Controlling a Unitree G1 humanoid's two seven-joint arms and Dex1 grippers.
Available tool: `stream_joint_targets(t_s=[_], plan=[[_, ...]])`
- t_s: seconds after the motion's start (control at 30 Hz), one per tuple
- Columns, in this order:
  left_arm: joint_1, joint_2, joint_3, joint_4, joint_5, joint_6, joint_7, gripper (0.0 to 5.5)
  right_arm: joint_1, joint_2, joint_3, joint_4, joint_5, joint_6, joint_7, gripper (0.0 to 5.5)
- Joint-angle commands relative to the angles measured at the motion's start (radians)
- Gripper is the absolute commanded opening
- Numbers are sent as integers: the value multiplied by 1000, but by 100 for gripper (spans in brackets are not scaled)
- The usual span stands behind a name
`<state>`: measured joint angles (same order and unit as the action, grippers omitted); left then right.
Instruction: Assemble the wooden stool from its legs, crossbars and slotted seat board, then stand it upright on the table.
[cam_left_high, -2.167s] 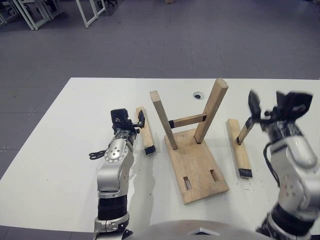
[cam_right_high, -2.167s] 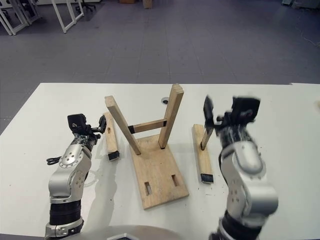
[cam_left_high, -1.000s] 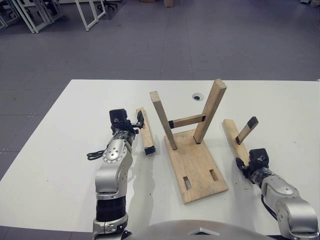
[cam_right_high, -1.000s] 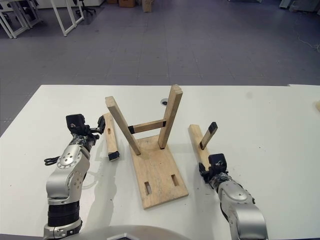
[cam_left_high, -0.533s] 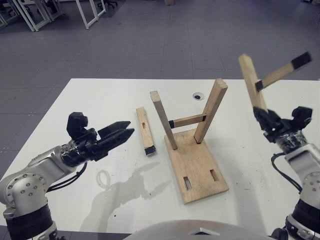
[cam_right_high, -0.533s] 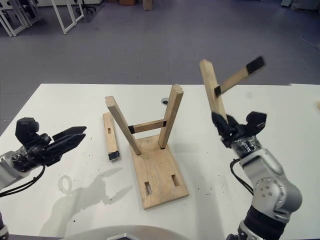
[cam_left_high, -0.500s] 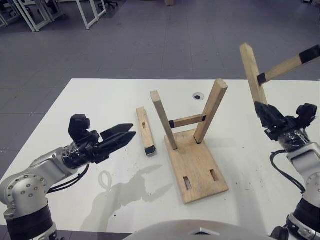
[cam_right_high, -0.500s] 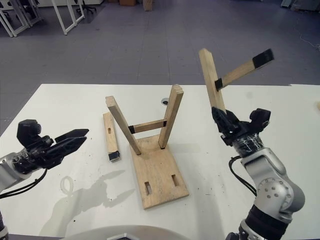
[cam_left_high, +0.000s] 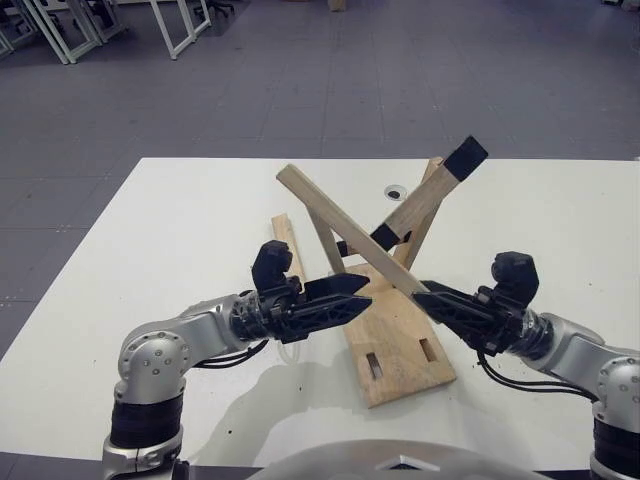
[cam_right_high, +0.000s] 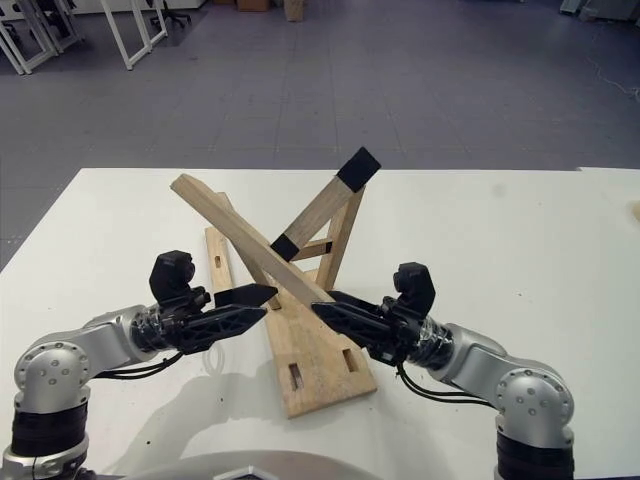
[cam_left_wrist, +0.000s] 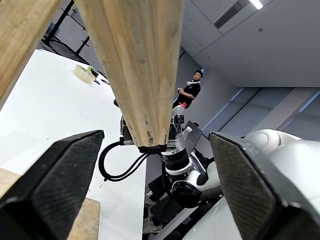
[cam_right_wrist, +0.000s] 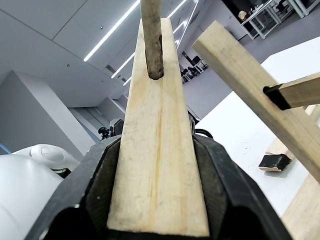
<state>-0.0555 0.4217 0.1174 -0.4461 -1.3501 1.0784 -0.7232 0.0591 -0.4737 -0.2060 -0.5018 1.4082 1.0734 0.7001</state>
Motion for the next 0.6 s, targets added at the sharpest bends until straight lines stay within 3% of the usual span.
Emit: stream_joint_targets(t_s=[0.03, 0.23, 0.47, 0.6], plan=[[-45, -18, -25, 21, -1, -26, 36, 389, 38, -21, 117, -42, -111, -27, 43, 202], [-49, -31, -61, 27, -48, -15, 56, 389, 51, -11, 203, -48, -176, -74, 60, 202], [-24, 98, -41, 21, -62, 24, -29, 273, 53, -43, 188, -27, -200, -100, 68, 202], [-43, 107, -41, 51, -41, 4, -25, 212, 55, -54, 192, -28, -206, -102, 74, 202]])
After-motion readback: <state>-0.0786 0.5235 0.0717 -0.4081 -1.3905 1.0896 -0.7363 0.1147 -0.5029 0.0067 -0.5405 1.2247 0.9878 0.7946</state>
